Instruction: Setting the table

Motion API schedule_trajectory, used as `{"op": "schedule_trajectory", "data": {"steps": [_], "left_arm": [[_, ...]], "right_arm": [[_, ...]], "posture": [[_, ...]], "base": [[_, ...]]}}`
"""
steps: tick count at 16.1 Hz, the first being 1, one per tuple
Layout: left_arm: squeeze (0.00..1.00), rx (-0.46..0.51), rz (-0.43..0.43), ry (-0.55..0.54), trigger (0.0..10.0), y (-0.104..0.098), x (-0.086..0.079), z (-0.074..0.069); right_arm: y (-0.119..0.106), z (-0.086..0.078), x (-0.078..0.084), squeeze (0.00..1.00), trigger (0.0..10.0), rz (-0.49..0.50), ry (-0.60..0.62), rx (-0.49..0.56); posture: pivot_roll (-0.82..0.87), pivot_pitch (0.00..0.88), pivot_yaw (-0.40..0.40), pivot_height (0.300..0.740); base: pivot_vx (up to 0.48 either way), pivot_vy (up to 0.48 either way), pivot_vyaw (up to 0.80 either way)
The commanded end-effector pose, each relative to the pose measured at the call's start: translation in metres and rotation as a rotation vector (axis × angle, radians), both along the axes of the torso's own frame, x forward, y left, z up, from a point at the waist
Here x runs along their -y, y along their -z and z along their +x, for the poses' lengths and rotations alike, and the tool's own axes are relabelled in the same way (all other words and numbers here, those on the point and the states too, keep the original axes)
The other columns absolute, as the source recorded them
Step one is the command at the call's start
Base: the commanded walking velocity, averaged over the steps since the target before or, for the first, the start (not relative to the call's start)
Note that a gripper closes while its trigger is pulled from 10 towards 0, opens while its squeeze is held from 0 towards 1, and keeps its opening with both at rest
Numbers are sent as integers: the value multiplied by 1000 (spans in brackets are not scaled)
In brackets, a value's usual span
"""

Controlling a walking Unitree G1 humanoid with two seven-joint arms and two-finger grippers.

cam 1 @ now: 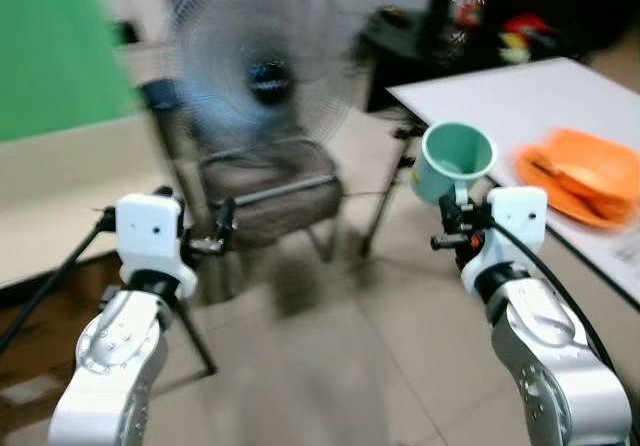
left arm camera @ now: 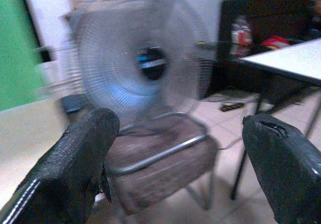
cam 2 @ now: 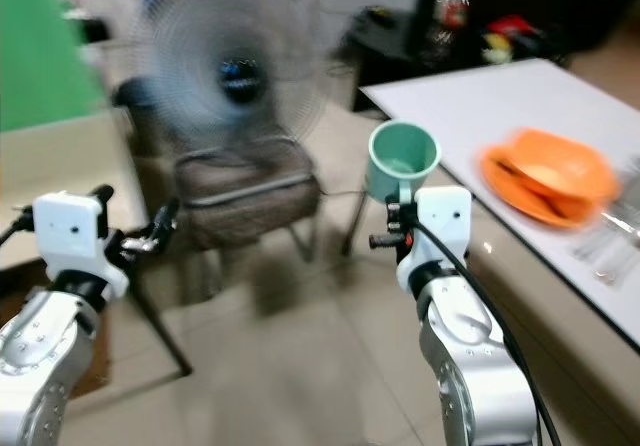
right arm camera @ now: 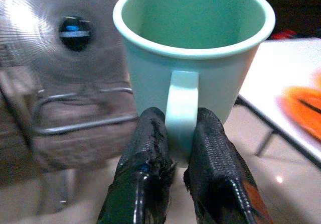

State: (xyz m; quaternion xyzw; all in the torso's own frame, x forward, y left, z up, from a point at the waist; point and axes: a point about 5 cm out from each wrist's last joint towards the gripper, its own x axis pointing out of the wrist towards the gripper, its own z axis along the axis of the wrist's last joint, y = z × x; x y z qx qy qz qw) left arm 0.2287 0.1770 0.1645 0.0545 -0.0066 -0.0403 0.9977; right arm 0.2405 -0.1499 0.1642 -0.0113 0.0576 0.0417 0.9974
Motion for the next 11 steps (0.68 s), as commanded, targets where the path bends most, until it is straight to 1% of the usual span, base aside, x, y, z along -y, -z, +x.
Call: {"op": "schedule_trajectory", "data": {"steps": [1,7,11], "left_arm": [[0,2,-17,50,10000,0,10,2],[0,-1,-13,87,10000,0,13,7],[0,-1,-16,100,10000,0,15,7]], "right_arm": [[-3,-1,10,0,10000,-21,55,7],[-4,-6,17,0,10000,-25,128,12],[-4,-8,19,0,10000,-28,148,11]], "posture": [[19,0,7,740],[-4,0,38,740],[-8,0,39,740]], "base": [[0,-319,-800],[0,-312,-800],[0,-302,-800]]}}
